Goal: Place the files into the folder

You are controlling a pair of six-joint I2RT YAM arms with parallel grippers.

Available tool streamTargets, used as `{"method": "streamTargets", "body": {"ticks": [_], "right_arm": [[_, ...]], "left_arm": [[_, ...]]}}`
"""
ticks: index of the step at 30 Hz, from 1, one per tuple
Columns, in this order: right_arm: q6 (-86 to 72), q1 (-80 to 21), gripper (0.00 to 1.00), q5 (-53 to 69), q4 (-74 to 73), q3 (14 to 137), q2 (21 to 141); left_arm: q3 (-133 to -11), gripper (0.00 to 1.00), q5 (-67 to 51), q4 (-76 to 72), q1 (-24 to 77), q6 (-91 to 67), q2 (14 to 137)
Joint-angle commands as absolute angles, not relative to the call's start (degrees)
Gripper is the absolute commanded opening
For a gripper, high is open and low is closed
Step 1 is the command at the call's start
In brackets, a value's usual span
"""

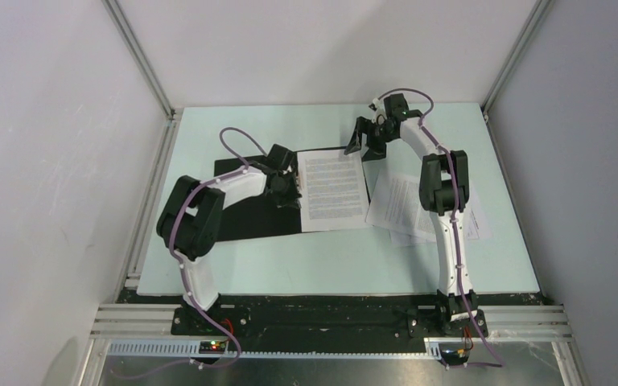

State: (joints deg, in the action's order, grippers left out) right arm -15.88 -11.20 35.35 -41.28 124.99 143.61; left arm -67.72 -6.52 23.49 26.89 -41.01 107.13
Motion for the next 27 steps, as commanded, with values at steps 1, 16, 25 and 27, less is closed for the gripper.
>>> {"method": "streamTargets", "body": {"ticks": [1, 16, 25, 27], "right_arm": [[-15.23, -11.82, 0.82, 33.98, -40.49, 127.64, 145.33], [-12.42, -10.85, 0.86, 32.35, -39.89, 131.6, 143.83], [-8.7, -7.05, 0.85, 33.2, -42.89, 125.14, 134.24], [-5.68, -5.72, 0.85, 33.71, -44.27, 122.84, 130.87]], "left_arm": [[-70.56, 0.0, -4.48, 23.71, 27.53, -40.87, 108.75], [-71.1, 0.0, -6.2, 24.81, 26.32, -34.75, 103.53], [-68.42, 0.36, -9.81, 26.45, 22.73, -18.96, 91.72], [-69.64, 0.42, -10.07, 26.45, 22.64, -13.1, 89.73]]}}
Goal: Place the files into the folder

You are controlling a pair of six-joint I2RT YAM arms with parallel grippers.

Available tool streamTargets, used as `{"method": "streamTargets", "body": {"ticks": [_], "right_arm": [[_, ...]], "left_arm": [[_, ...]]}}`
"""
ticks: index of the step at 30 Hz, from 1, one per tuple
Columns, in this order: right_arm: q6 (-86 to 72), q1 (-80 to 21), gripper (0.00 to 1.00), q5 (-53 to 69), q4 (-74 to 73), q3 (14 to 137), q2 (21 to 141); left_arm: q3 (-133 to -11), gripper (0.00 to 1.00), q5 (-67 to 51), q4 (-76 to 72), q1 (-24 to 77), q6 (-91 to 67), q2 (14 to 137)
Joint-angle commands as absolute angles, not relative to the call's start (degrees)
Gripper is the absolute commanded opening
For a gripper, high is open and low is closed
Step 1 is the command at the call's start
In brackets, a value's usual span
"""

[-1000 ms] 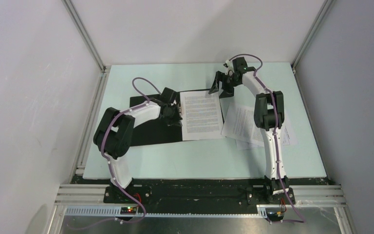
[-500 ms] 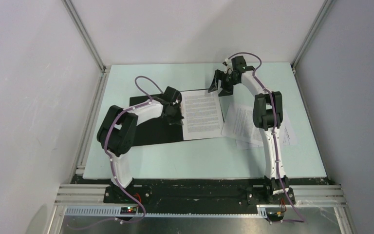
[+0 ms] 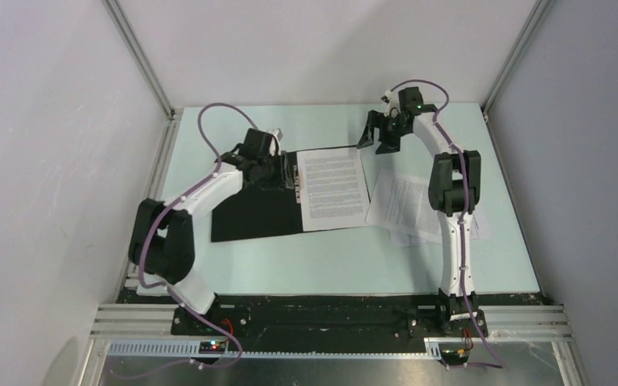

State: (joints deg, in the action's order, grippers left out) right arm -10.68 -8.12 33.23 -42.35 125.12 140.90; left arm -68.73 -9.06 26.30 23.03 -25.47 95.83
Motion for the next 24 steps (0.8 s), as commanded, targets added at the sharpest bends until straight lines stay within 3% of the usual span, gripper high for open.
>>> {"method": "streamTargets", "body": {"ticks": [1, 12, 15, 24], "right_arm": [[-5.12, -4.26, 0.86, 33.86, -45.35, 120.88, 129.64], [-1.09, 19.37, 0.87, 28.81, -50.04, 91.74, 102.48], [1.99, 24.8, 0.89, 28.91, -51.62, 87.08, 99.32], [7.41, 34.71, 0.96, 30.52, -51.73, 79.92, 102.9]], "left_arm": [[-70.37, 0.46, -10.4, 26.41, 22.62, -10.09, 89.43], [-95.17, 0.73, -20.18, 27.94, 27.25, -7.91, 103.01], [-102.72, 0.88, -25.89, 28.74, 29.17, -10.41, 109.84], [-111.36, 0.91, -28.4, 29.07, 33.25, -24.67, 125.67]]}}
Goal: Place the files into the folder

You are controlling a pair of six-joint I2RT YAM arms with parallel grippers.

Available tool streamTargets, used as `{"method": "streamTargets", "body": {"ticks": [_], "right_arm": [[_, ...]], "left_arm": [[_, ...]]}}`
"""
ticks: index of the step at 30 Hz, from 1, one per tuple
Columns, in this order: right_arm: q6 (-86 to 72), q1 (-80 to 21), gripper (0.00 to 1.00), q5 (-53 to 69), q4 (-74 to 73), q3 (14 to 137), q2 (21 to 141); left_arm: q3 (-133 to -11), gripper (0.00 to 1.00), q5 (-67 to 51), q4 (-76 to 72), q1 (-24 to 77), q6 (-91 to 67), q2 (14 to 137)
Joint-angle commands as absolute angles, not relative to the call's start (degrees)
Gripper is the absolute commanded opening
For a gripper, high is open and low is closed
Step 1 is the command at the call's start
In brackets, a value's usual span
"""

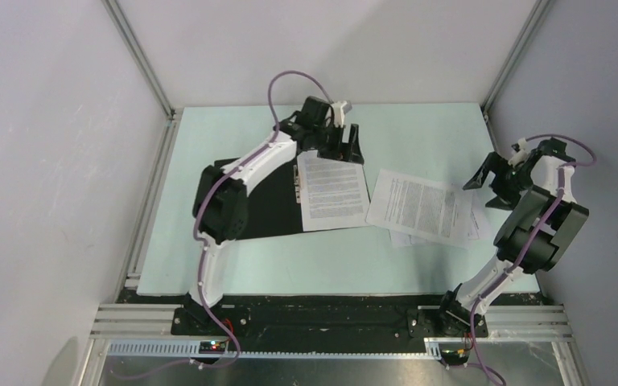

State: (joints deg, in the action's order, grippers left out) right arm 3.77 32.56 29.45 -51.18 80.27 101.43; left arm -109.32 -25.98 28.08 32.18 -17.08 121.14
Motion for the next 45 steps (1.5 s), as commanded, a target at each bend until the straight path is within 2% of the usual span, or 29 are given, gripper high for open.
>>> {"method": "streamTargets", "body": {"ticks": [1, 9, 13, 20, 30, 41, 45], "right_arm": [[8.25, 34.93, 0.96, 30.22, -52.06, 79.68, 103.22], [9.76, 35.33, 0.96, 30.24, -51.61, 76.01, 105.34], [9.74, 35.33, 0.96, 29.79, -50.34, 74.92, 106.26], [10.16, 35.2, 0.96, 29.78, -49.39, 74.84, 108.97], [8.73, 34.8, 0.95, 30.11, -49.42, 74.83, 110.86], [8.21, 31.6, 0.95, 30.2, -48.69, 74.89, 112.32], [8.2, 31.05, 0.95, 30.12, -48.87, 75.24, 112.76]], "left_arm": [[-111.05, 0.91, -29.12, 28.76, 33.95, -25.65, 126.42], [-110.0, 0.89, -32.97, 25.13, 36.34, -31.85, 132.17], [-113.24, 0.87, -33.1, 22.39, 37.19, -32.88, 134.54], [-121.5, 0.87, -29.75, 18.23, 38.96, -36.74, 142.19], [-120.45, 0.86, -21.74, 17.52, 40.79, -40.21, 145.29], [-121.0, 0.82, -32.29, 9.82, 41.99, -46.61, 148.99], [-120.15, 0.74, -35.33, 3.31, 41.39, -49.38, 147.4]]}}
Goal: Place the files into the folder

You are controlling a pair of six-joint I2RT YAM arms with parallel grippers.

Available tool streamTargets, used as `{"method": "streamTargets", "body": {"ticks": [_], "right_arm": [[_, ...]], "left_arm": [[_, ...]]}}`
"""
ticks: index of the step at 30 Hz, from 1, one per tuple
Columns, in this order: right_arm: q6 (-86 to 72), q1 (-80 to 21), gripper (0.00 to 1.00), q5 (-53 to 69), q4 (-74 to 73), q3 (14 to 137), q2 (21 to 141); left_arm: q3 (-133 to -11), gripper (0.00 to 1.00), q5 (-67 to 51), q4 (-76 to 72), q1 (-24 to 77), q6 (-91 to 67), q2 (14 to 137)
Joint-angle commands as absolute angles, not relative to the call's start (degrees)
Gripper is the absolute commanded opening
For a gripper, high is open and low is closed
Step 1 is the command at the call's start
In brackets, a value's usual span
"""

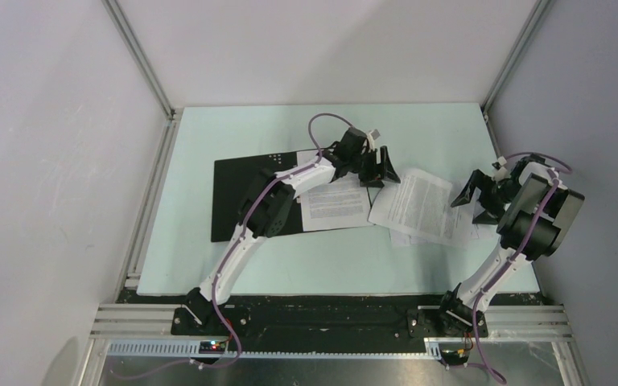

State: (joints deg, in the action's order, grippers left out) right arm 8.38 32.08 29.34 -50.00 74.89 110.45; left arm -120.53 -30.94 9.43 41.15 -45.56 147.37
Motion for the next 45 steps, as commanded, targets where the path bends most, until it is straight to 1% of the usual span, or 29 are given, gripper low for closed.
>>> {"method": "streamTargets", "body": {"ticks": [1, 3, 6, 8, 11, 13, 15, 16, 17, 18, 20, 22, 23, 24, 26, 27, 28, 29, 30, 31, 32, 33, 34, 35, 37, 41, 43, 44, 45], "right_arm": [[8.25, 30.92, 0.95, 30.1, -48.87, 75.41, 112.76], [8.18, 30.89, 0.95, 30.12, -48.87, 75.63, 112.92], [8.14, 30.93, 0.95, 30.13, -48.86, 75.83, 112.97], [8.09, 30.94, 0.95, 30.16, -48.91, 75.9, 112.89], [8.04, 30.89, 0.95, 30.18, -48.66, 75.89, 112.97], [7.88, 30.81, 0.95, 30.34, -48.42, 75.93, 113.02], [7.66, 30.6, 0.95, 30.66, -48.22, 75.94, 113.05], [7.63, 30.51, 0.95, 30.8, -48.15, 75.89, 113.04], [7.59, 30.28, 0.95, 30.83, -48.09, 75.96, 113.07], [7.57, 30.03, 0.95, 30.8, -48.09, 75.96, 113.05], [7.71, 29.65, 0.95, 30.72, -48.08, 75.94, 113.21], [7.81, 29.22, 0.95, 30.61, -48.08, 75.94, 113.23], [7.82, 29.11, 0.95, 30.6, -48.12, 75.94, 113.21], [7.86, 28.92, 0.95, 30.59, -48.19, 75.98, 113.12], [7.97, 28.77, 0.95, 30.55, -48.56, 75.94, 112.85], [7.99, 28.76, 0.95, 30.49, -48.58, 75.94, 112.72], [7.95, 28.7, 0.95, 30.49, -48.6, 76.03, 112.47], [7.88, 28.68, 0.95, 30.56, -48.6, 76.03, 112.31], [7.81, 28.55, 0.95, 30.57, -48.71, 76.03, 111.86], [7.77, 28.38, 0.95, 30.52, -48.83, 76.25, 111.65], [7.8, 28.3, 0.95, 30.46, -49.3, 76.44, 111.04], [7.97, 28.23, 0.95, 30.2, -49.74, 77.1, 110.71], [8.16, 28.27, 0.95, 29.91, -51.02, 77.62, 109.92], [8.54, 28.45, 0.95, 29.08, -51.79, 79.17, 109.41], [8.29, 28.92, 0.95, 26.72, -55.11, 82.86, 107.66], [3.07, 27.98, 0.97, 27.4, -58.88, 88.12, 102.45], [-2.07, 26.28, 0.98, 30.48, -57.95, 88.29, 99.45], [-4.29, 25.62, 0.98, 31.63, -57.03, 88.22, 99.16], [-8.5, 24.47, 0.99, 33.97, -56.25, 88.11, 99.15]], "left_arm": [[-119.89, 0.73, -36.3, -0.09, 41.26, -50.27, 147.09], [-119.0, 0.7, -39.53, -4.68, 40.96, -53.23, 146.41], [-118.86, 0.62, -42.22, -6.91, 40.79, -55.05, 145.94], [-118.43, 0.6, -43.86, -8.81, 40.73, -56.79, 145.61], [-116.85, 0.6, -46.65, -14.09, 40.66, -59.34, 145.01], [-116.32, 0.63, -47.89, -15.59, 40.71, -61.06, 145.0], [-115.69, 0.7, -48.52, -15.92, 40.82, -62.49, 145.29], [-115.33, 0.77, -48.28, -15.89, 40.93, -62.97, 145.55], [-114.44, 0.79, -47.82, -15.72, 41.06, -63.97, 145.72], [-113.91, 0.85, -47.6, -15.16, 41.05, -64.46, 146.07], [-113.13, 0.91, -47.54, -14.86, 41.31, -65.99, 146.83], [-113.28, 0.93, -48.0, -14.81, 41.4, -67.04, 147.69], [-113.46, 0.92, -48.14, -14.83, 41.44, -67.14, 147.97], [-113.51, 0.89, -48.2, -14.91, 41.42, -67.06, 147.9], [-112.98, 0.8, -47.71, -14.97, 41.21, -66.08, 147.06], [-112.74, 0.71, -47.19, -14.9, 41.13, -64.93, 145.99], [-112.3, 0.66, -46.89, -14.92, 41.11, -64.24, 145.37], [-112.18, 0.53, -46.39, -14.98, 41.08, -62.84, 144.05], [-112.11, 0.46, -45.88, -14.96, 40.94, -62.09, 143.44], [-112.13, 0.33, -45.61, -14.84, 40.86, -60.98, 142.34], [-112.34, 0.27, -44.96, -14.67, 40.74, -60.18, 141.79], [-112.42, 0.18, -44.49, -13.8, 40.67, -59.67, 140.85], [-112.81, 0.14, -43.75, -13.23, 40.49, -58.91, 140.43], [-113.01, 0.08, -43.5, -12.18, 40.33, -58.72, 139.63], [-113.68, 0.01, -42.52, -10.0, 39.54, -58.42, 138.16], [-114.09, 0.0, -37.66, -5.13, 36.49, -57.26, 133.61], [-115.24, 0.0, -31.94, 0.52, 34.63, -56.29, 131.43], [-116.5, 0.0, -27.19, 3.03, 33.55, -56.13, 130.33], [-117.18, 0.0, -24.98, 7.0, 32.71, -56.19, 129.81]]}}
